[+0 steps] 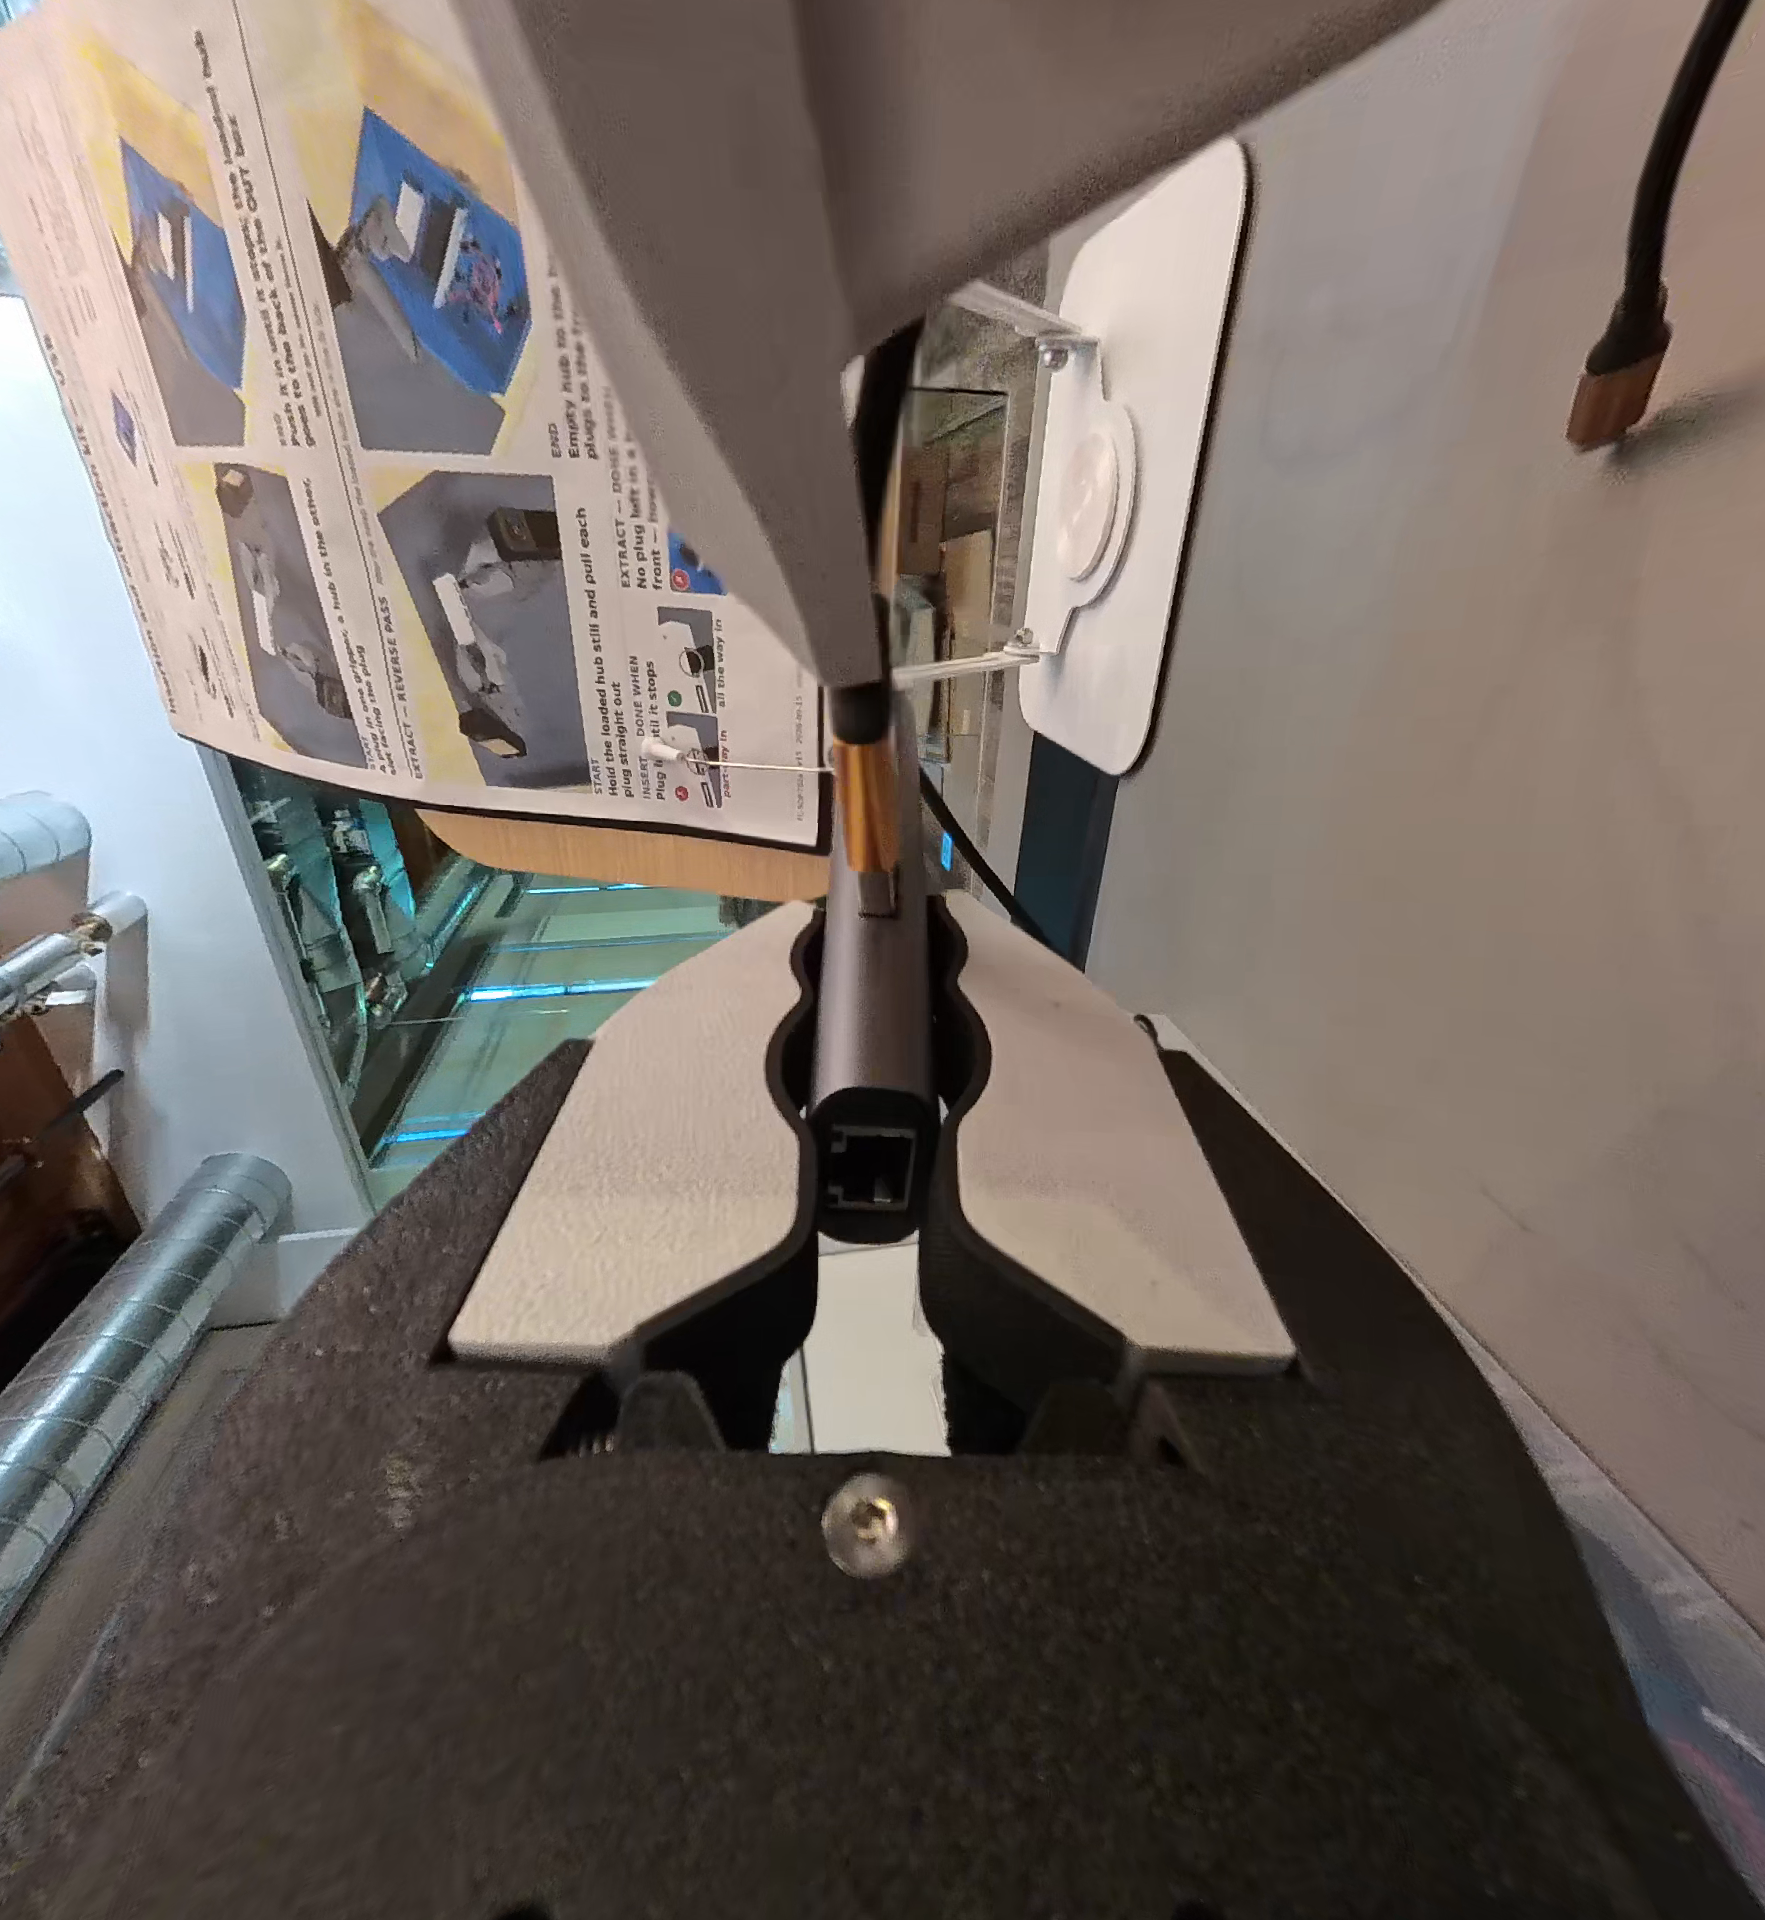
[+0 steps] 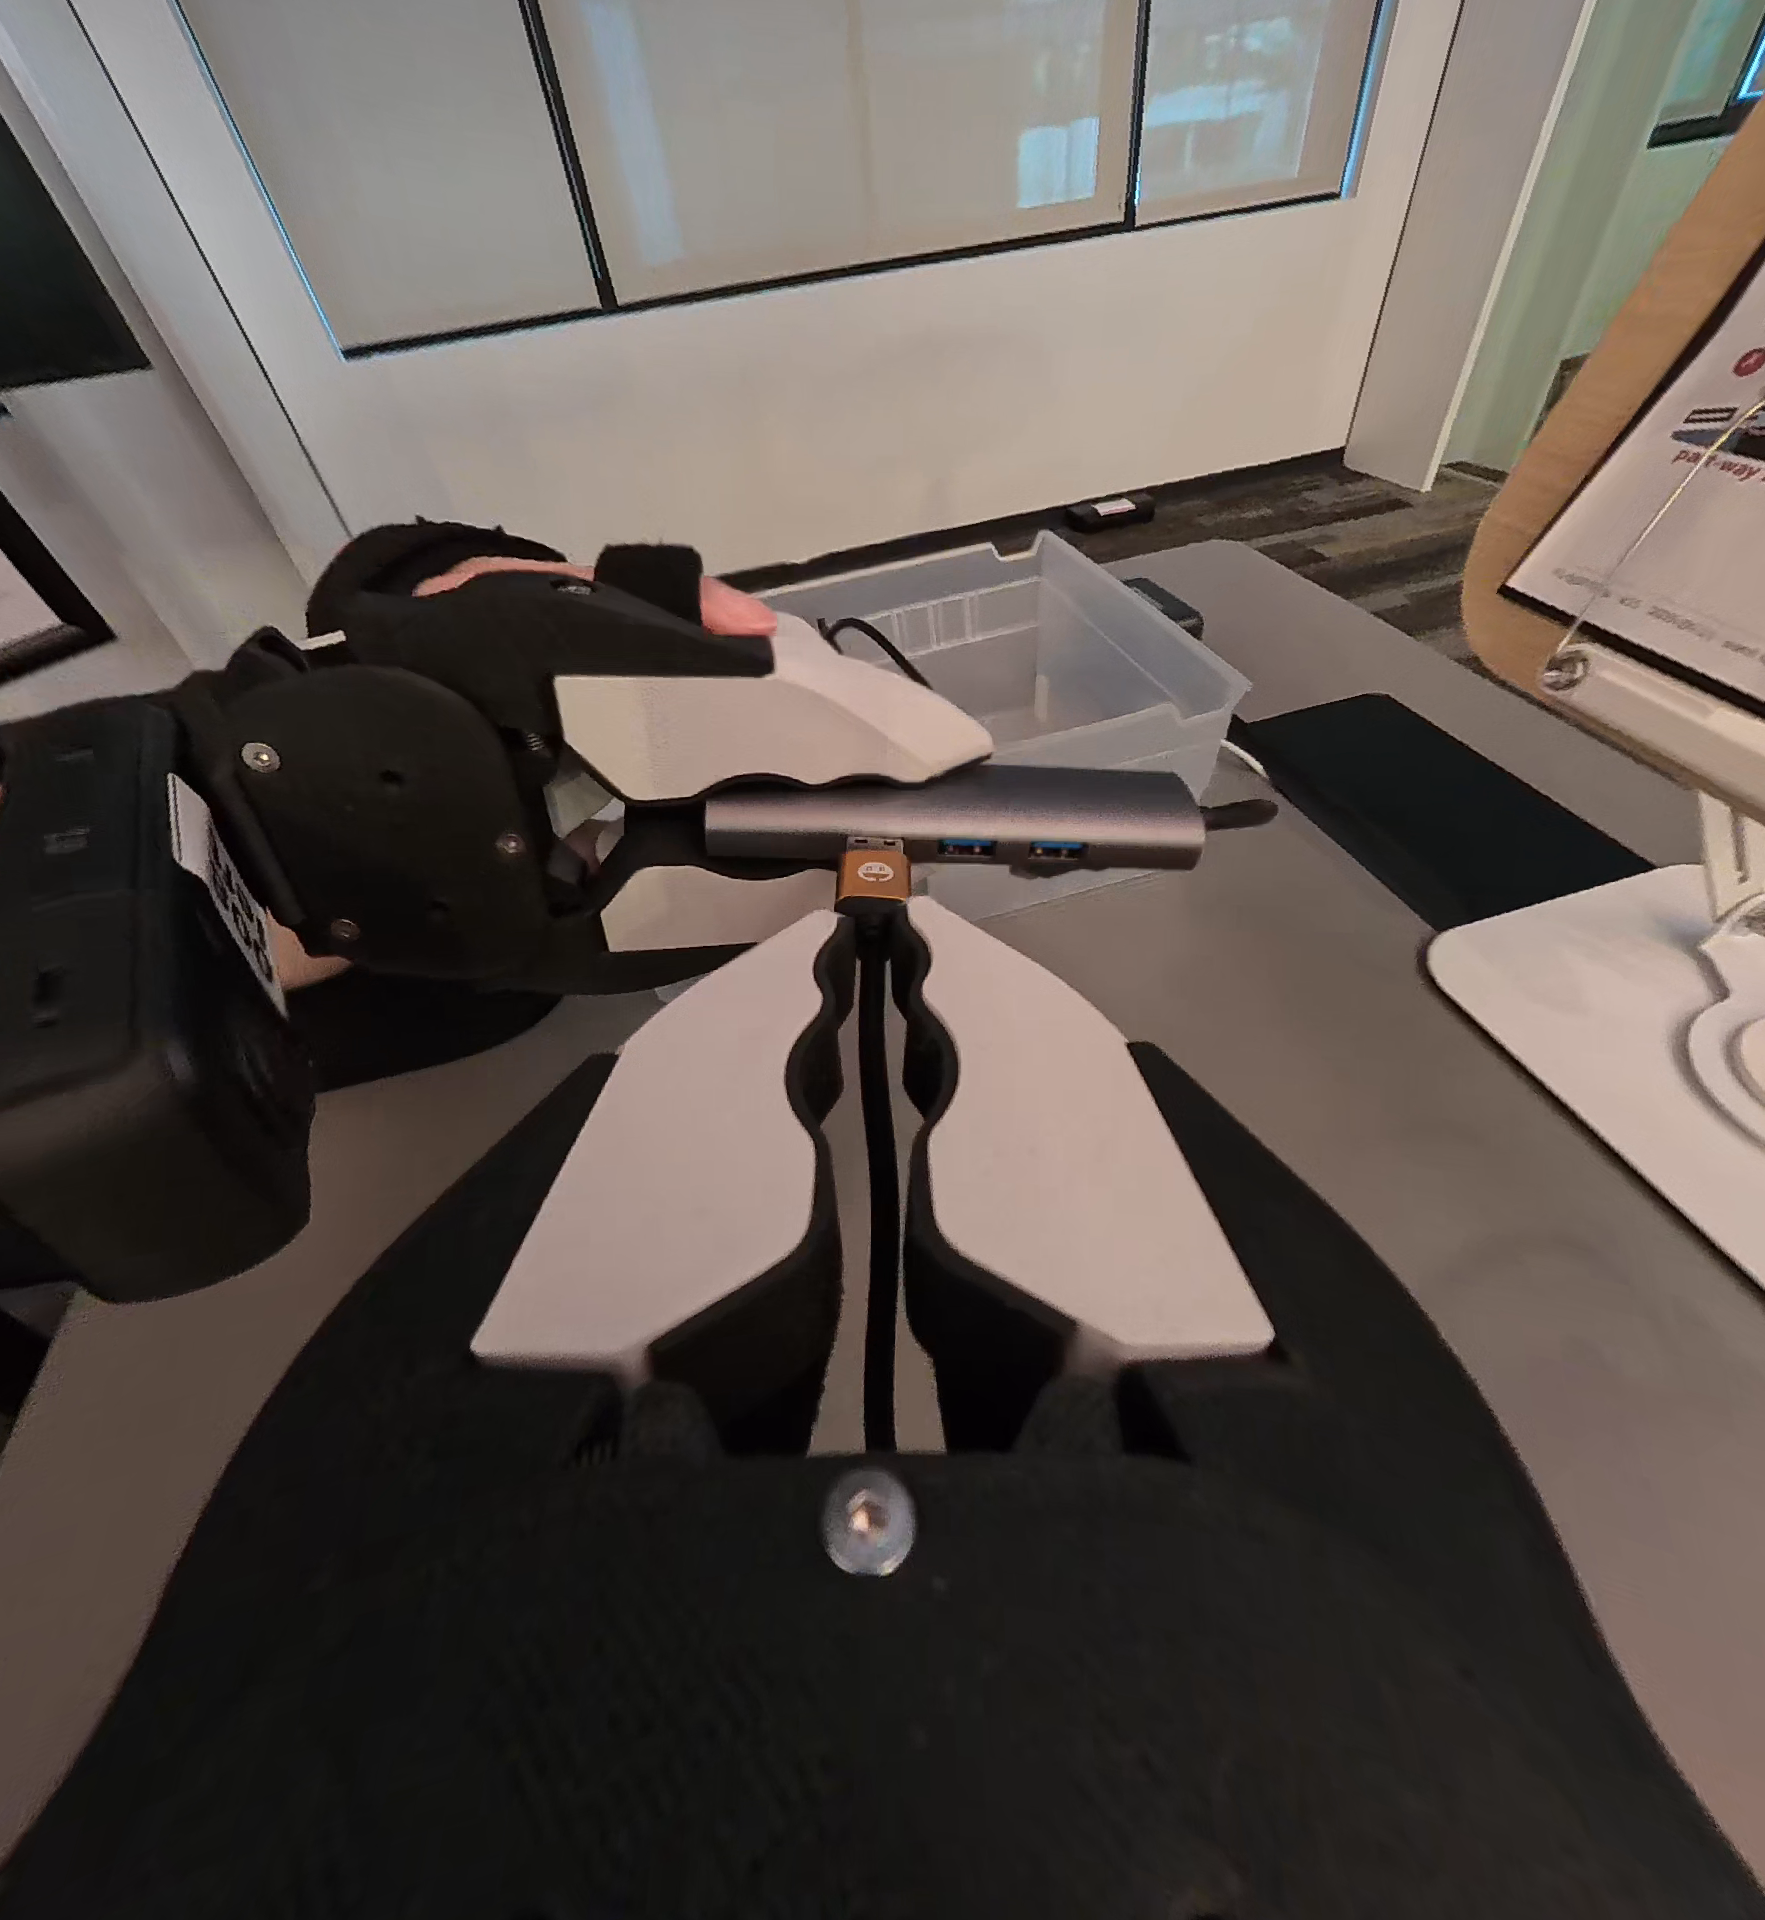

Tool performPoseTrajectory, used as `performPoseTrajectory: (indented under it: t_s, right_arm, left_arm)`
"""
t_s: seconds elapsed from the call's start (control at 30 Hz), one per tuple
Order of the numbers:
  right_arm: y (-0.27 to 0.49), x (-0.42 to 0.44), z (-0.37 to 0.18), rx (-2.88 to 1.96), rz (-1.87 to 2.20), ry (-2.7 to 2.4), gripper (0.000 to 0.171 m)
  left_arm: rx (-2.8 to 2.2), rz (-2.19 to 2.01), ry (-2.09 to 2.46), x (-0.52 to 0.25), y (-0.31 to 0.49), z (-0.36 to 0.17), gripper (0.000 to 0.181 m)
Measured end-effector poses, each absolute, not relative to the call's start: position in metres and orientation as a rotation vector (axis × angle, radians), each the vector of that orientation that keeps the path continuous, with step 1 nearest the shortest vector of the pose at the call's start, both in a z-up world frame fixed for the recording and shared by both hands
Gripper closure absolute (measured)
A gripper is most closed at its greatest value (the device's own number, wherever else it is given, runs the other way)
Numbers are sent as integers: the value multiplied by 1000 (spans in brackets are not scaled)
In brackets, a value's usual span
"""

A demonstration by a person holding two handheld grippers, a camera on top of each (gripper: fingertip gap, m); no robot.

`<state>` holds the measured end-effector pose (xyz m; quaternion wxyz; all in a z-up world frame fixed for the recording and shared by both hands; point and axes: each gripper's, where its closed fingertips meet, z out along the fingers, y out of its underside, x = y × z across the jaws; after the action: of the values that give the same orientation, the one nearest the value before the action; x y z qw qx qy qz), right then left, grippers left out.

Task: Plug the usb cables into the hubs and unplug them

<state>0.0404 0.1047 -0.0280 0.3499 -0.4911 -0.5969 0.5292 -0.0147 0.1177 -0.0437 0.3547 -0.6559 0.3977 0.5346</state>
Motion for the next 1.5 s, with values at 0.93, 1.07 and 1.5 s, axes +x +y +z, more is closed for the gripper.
performPoseTrajectory:
  t_s: [0.93, 1.07, 1.5]
  right_arm:
    - [99, 40, -12, -1213, 1397, -1480, 163]
    - [99, 42, -13, -1196, 1403, -1502, 163]
    - [98, 42, -13, -1182, 1376, -1526, 161]
  left_arm:
    - [-1690, 1263, 865, -13, 116, -26, 165]
    - [-1692, 1245, 874, -11, 117, -27, 165]
    - [-1701, 1217, 878, -10, 117, -28, 165]
